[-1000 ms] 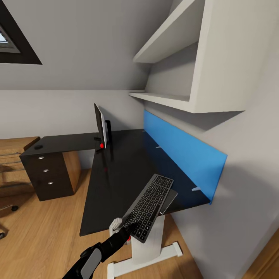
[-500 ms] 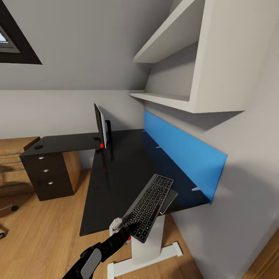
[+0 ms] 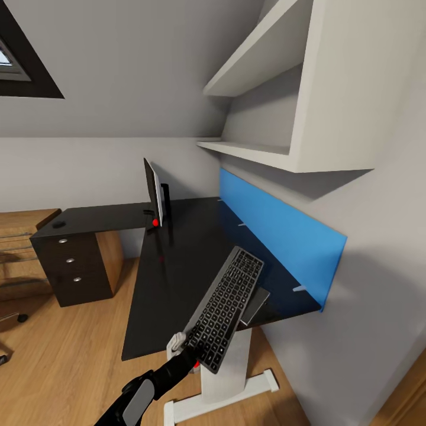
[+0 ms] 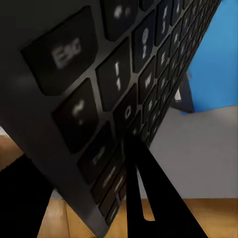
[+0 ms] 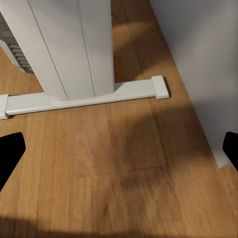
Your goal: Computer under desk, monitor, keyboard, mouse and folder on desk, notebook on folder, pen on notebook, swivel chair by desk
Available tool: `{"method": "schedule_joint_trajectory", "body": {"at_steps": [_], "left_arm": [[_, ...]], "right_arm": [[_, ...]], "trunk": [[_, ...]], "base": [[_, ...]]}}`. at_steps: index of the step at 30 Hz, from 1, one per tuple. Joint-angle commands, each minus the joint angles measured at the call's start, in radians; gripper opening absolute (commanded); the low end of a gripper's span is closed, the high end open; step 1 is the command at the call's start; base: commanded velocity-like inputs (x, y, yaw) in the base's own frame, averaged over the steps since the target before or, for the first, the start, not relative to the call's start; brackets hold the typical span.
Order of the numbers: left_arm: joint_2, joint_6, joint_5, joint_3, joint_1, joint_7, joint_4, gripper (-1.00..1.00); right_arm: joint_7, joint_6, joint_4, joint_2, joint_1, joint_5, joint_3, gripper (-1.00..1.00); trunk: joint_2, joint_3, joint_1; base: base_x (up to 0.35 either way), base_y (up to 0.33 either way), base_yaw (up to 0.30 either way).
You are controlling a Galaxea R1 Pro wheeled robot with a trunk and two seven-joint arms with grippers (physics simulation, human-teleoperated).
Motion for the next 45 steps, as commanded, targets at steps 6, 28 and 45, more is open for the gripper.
{"method": "schedule_joint_trajectory", "body": {"at_steps": [6,28,45], "left_arm": [[0.002,0.011,0.008,0.001,0.0,0.006,0.0,-1.0],[0.013,0.014,0.045,0.0,0.0,0.008,0.001,-1.0],[0.016,0.014,0.045,0.0,0.0,0.008,0.001,-1.0]], "right_arm": [[0.001,-0.004,0.002,0.0,-0.001,0.009,-0.008,1.0],[0.0,-0.004,0.002,0.0,-0.001,0.009,-0.008,1.0],[0.0,-0.004,0.002,-0.002,-0.001,0.008,-0.009,1.0]], "trunk": [[-0.001,-0.001,0.0],[0.104,0.046,-0.058],[0.223,0.099,-0.123]], "base": [[0.0,0.0,0.0],[0.0,0.0,0.0],[0.0,0.0,0.0]]}}
